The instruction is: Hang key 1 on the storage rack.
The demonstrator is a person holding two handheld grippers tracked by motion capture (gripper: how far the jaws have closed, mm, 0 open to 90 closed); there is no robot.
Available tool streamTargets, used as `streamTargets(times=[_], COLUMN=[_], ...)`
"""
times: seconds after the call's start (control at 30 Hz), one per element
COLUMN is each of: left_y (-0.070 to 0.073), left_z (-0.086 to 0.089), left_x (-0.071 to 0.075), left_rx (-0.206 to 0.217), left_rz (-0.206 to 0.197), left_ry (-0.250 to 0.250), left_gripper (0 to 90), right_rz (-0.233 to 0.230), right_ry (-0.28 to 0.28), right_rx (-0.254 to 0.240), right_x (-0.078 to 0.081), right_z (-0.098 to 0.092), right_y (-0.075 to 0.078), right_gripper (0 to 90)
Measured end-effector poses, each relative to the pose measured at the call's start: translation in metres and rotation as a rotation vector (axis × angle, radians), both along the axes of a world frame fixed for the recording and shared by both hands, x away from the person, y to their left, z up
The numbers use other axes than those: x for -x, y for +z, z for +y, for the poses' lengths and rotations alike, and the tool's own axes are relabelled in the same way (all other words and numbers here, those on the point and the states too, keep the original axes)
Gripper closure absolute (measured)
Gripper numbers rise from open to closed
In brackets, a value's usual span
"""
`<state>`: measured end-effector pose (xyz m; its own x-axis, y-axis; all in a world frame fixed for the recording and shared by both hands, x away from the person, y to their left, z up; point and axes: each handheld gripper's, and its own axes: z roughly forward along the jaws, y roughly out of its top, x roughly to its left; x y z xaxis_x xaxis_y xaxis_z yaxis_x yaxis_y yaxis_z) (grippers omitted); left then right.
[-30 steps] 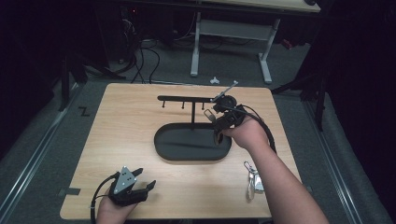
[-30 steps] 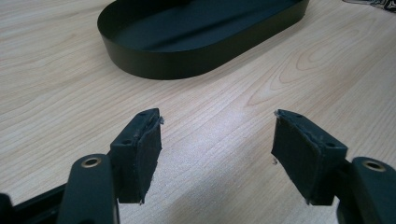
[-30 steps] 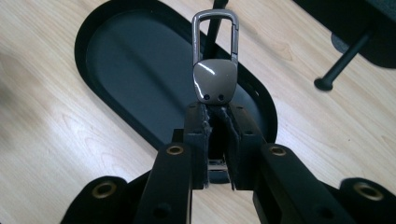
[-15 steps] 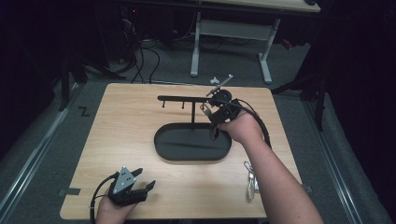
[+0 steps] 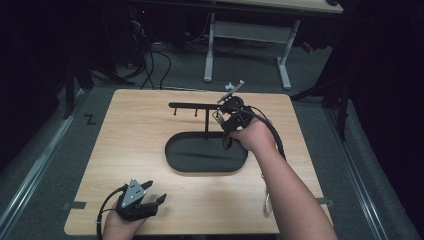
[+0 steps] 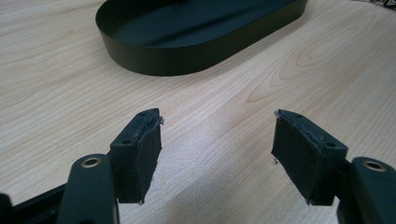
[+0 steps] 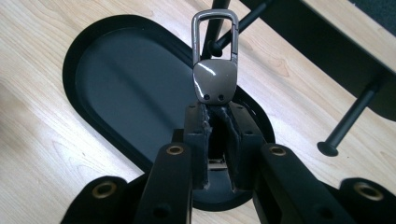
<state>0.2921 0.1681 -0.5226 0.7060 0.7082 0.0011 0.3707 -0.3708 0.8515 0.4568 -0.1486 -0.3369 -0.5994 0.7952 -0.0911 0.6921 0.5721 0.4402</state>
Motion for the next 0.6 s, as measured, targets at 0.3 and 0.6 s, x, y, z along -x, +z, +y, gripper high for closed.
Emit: streamTargets(times=[0.3, 0.6], left_y=[-0.001, -0.001], left_z=[-0.001, 0.000], left_x=[0.000, -0.001], left_rx=[-0.005, -0.003], left_rz=[0.002, 0.006], left_ry=[-0.006, -0.008], left_gripper=[33.2, 33.2], right_rz=[0.001, -0.002], right_ry=[-0.020, -0.060], right_rx=[0.015, 0.015], right_x=[-0.006, -0.016], right_z=[0.000, 0.003], right_y=[-0.009, -0.014], right_gripper=[80.2, 80.0])
